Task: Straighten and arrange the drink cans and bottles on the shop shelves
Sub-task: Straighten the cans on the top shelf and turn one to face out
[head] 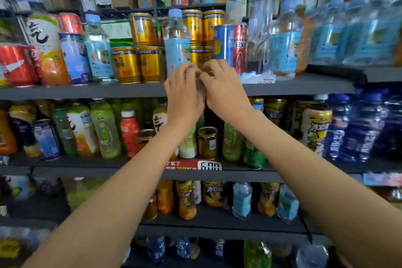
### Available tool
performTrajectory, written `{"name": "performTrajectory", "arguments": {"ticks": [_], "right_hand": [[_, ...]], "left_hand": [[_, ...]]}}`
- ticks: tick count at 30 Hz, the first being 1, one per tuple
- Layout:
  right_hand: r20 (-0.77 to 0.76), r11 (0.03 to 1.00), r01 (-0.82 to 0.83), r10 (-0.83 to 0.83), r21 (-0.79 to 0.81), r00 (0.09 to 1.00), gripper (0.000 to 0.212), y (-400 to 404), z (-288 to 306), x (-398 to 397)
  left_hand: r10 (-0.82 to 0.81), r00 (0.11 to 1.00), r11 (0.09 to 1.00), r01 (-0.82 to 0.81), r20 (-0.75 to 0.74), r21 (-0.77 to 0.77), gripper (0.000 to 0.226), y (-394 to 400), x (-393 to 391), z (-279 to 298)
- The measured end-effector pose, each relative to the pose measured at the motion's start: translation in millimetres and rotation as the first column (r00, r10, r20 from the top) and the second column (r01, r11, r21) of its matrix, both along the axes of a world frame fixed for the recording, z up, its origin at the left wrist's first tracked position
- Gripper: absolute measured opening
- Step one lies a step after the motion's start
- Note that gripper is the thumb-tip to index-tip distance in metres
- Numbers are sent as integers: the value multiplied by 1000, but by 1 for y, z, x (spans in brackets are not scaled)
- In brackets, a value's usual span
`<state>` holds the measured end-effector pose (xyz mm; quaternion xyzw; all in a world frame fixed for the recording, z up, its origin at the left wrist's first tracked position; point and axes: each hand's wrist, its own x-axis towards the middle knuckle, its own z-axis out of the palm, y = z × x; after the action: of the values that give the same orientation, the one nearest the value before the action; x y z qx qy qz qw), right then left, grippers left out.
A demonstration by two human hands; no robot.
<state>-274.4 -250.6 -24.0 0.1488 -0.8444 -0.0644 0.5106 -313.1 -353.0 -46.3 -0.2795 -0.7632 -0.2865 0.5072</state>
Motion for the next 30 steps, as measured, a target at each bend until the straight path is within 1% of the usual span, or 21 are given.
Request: {"name": "performTrajectory", "arguments": {"ticks": [3,4,6,8,10,12,14,16,18,20,21,23,25,27,29,30], "right_hand": [[-8,1000,-13,13,-22,1000,27,63,-25,29],[-10,999,-10,10,-30,1000,27,86,-36,39],[-21,998,-17,16,-56,1000,29,135,-57,60],[-25,996,-25,23,-87,999,30,186,-76,83],[6,995,25,-24,-95,1000,29,237,-98,105],[65,981,157,-151,-111,986,26,287,-118,125],[161,929,336,-312,-154,936,25,333,-132,142],[302,837,503,-433,-214,849,32,371,-142,157],[418,750,609,-482,-258,770,50,400,-146,170],[501,674,697,-528,-244,686,66,424,-152,178],[544,645,729,-537,-228,645,68,434,-154,180],[572,617,755,-544,-223,613,65,452,-158,180],[583,596,762,-535,-253,612,62,463,-159,178],[607,585,748,-482,-314,632,61,468,-159,174],[618,558,717,-403,-419,675,57,471,-157,171],[604,534,682,-349,-500,716,55,472,-155,169]], "left_hand": [[-79,997,997,79,18,2,44,64,30,-25],[-92,996,996,92,13,-3,42,89,42,-34],[-95,995,995,95,-4,-24,36,138,63,-54],[-104,994,993,105,24,-47,39,186,84,-76],[-126,989,984,134,74,-121,43,232,103,-96],[-132,978,963,165,163,-214,46,277,121,-108],[-141,944,944,219,297,-247,50,319,139,-110],[-159,891,923,287,425,-258,55,355,153,-109],[-146,853,894,330,502,-301,59,388,165,-111],[-105,830,879,335,548,-338,61,412,171,-116],[-92,814,880,336,574,-335,61,421,172,-118],[-95,775,885,353,625,-304,60,435,174,-119],[-136,730,880,400,670,-256,58,441,177,-117],[-176,701,876,432,691,-215,57,443,177,-116],[-183,699,882,427,691,-198,56,443,176,-119],[-182,704,888,417,686,-193,55,444,175,-121]]}}
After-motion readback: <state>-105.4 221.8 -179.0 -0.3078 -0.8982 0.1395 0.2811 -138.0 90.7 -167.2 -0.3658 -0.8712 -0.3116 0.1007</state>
